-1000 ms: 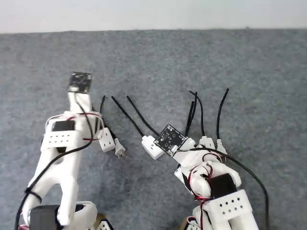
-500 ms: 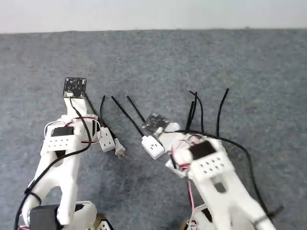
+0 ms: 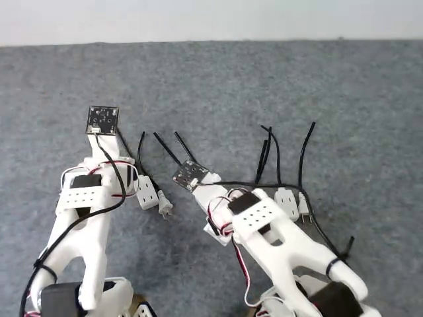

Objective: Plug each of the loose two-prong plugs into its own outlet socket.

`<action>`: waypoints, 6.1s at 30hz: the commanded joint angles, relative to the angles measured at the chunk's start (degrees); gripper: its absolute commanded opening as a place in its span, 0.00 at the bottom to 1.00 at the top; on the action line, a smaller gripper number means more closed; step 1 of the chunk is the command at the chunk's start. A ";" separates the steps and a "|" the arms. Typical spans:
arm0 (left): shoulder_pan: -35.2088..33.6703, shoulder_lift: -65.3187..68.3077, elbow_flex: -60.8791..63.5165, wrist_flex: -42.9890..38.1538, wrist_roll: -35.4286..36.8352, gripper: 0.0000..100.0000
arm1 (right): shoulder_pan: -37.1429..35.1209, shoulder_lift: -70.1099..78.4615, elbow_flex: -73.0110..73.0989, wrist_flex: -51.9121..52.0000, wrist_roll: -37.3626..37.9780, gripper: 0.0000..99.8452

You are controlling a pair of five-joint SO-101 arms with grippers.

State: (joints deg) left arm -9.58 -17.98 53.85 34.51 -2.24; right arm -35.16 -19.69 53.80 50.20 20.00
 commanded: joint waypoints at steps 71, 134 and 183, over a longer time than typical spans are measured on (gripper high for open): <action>3.08 -1.58 1.01 -2.90 0.97 0.18 | 6.99 25.01 -23.30 1.36 1.05 0.19; 14.59 -67.43 13.23 14.77 -0.09 0.18 | 11.65 -7.34 -48.44 28.44 8.70 0.01; 48.35 -85.89 10.24 13.89 -6.59 0.18 | -6.11 -16.75 -56.88 21.58 8.79 0.01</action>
State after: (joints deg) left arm 37.36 -103.25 66.77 48.22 -9.36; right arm -40.79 -34.29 -2.20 71.56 28.00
